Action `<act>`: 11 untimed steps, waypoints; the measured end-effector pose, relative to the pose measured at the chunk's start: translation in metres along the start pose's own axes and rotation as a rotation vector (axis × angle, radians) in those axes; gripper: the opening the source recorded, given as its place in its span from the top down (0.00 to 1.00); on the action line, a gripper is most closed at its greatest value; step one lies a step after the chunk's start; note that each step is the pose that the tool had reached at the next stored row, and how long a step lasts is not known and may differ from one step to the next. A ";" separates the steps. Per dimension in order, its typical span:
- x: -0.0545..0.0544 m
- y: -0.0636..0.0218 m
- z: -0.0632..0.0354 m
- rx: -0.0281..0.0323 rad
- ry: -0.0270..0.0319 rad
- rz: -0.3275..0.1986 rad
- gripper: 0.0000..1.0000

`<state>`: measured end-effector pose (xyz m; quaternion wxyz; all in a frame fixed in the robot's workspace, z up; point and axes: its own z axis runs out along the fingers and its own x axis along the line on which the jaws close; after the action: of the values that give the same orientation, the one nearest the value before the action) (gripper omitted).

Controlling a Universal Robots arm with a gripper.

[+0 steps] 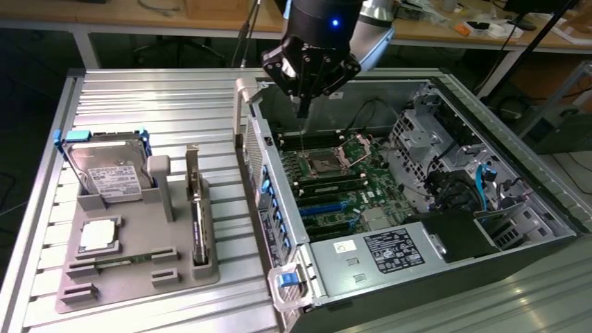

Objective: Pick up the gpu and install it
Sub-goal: 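Reach for the gpu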

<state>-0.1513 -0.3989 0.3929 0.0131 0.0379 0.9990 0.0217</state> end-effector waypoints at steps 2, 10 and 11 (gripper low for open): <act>0.001 -0.0001 0.0000 0.0000 0.0000 0.000 0.89; 0.005 -0.0004 -0.0001 0.0000 0.0000 0.000 0.89; 0.006 -0.0004 -0.0001 0.0000 0.0000 0.000 0.89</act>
<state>-0.1571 -0.3989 0.3928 0.0131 0.0379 0.9990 0.0217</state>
